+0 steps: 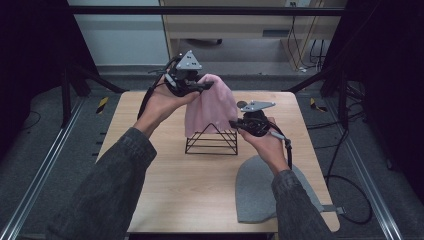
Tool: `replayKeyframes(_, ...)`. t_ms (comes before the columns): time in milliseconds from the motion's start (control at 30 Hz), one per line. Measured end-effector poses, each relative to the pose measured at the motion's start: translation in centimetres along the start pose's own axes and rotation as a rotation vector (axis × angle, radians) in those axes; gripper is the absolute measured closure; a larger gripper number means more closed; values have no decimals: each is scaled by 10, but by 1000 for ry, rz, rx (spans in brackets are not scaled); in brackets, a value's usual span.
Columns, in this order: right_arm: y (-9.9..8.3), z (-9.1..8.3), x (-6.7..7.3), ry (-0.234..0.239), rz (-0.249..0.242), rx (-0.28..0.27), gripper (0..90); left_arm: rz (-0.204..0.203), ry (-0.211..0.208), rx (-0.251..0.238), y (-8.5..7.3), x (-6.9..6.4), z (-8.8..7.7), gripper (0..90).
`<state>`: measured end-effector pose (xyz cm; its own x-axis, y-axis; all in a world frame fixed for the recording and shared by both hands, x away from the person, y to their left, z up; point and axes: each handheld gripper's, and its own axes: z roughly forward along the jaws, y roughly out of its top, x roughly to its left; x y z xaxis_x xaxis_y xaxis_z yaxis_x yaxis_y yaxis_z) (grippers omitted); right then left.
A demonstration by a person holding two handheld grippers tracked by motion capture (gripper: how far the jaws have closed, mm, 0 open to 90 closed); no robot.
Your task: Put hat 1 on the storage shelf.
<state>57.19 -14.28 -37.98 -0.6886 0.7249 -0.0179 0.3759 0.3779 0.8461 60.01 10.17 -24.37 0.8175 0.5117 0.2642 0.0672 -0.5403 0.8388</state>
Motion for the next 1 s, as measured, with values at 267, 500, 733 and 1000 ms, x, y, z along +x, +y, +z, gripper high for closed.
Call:
replayKeyframes(267, -1, 1, 0, -1, -6, 22, 800, -18, -7, 8, -4, -1, 0, 711)
replayKeyframes(500, -2, 3, 0, -1, -9, 34, 797, -22, -15, 13, -4, -3, 1, 711)
replayKeyframes(733, -7, 4, -3, -8, -8, 49, 790, -20, -29, 25, -8, -7, 6, 710)
replayKeyframes(1000, -18, 6, -3, -3, 1, 57, 789, -16, -43, 43, -11, -13, 12, 710)
